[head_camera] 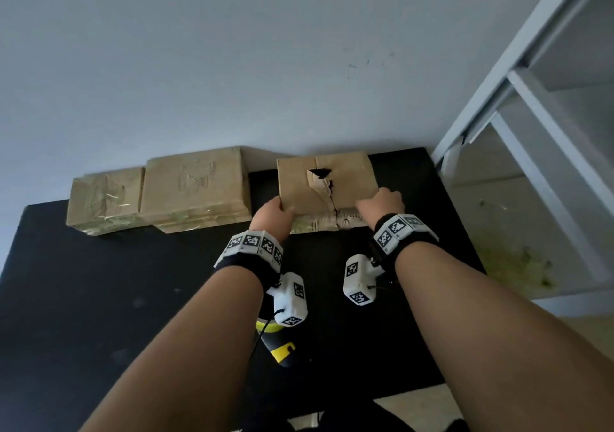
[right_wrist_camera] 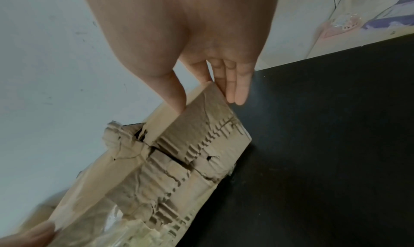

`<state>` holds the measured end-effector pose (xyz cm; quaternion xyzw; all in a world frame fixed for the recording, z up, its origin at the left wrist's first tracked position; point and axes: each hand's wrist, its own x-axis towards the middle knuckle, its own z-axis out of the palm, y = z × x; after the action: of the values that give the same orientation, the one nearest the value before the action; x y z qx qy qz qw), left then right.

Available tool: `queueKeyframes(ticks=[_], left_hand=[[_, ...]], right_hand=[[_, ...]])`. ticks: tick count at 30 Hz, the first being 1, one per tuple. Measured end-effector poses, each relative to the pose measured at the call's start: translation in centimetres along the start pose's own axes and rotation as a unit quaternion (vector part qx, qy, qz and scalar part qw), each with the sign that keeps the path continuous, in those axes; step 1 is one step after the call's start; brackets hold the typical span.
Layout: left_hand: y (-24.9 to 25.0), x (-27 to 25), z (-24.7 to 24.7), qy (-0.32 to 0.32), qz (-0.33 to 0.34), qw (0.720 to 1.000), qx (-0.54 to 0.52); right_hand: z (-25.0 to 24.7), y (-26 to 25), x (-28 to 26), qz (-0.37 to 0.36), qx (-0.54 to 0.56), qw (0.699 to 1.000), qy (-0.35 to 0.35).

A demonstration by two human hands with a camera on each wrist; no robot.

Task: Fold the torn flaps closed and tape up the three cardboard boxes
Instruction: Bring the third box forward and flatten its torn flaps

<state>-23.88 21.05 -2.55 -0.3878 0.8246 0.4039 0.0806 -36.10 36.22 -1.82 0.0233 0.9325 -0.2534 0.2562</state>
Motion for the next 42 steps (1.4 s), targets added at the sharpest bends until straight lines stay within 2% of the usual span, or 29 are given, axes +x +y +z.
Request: queueKeyframes(ticks=[5, 10, 15, 21, 30, 37, 42], left_hand=[[-0.1, -1.5, -0.7, 0.054, 0.017, 0.997, -0.051], [0.3, -3.2, -2.4, 0.073, 0.07, 0.99, -0.1], [-0.9, -5.7, -5.8, 0.097, 0.117, 0.982, -0.116], [-5.7, -10.0, -11.1, 0.161, 0.105, 0.971, -0.141], [-18.5, -16.2, -17.7, 0.244, 0.045, 0.954, -0.167], [-28.4, -18.9, -18.2, 0.223, -0.058, 0.962, -0.148], [-32.2, -19.8, -16.5, 0.191, -0.118, 0.968, -0.108]], right_hand=[[0.0, -0.3, -0.9, -0.008, 0.062, 0.998, 0.031], [-0.4, -1.3, -3.8, -0.03, 0.14, 0.983, 0.112], [0.0, -3.4, -8.4, -0.06, 0.18, 0.969, 0.16], [2.9, -6.1, -15.8, -0.102, 0.209, 0.958, 0.17], [11.9, -9.5, -26.4, -0.177, 0.189, 0.961, 0.094], [20.0, -8.7, -30.2, -0.178, 0.064, 0.982, -0.009], [23.2, -8.0, -30.2, -0.185, -0.025, 0.981, -0.052]])
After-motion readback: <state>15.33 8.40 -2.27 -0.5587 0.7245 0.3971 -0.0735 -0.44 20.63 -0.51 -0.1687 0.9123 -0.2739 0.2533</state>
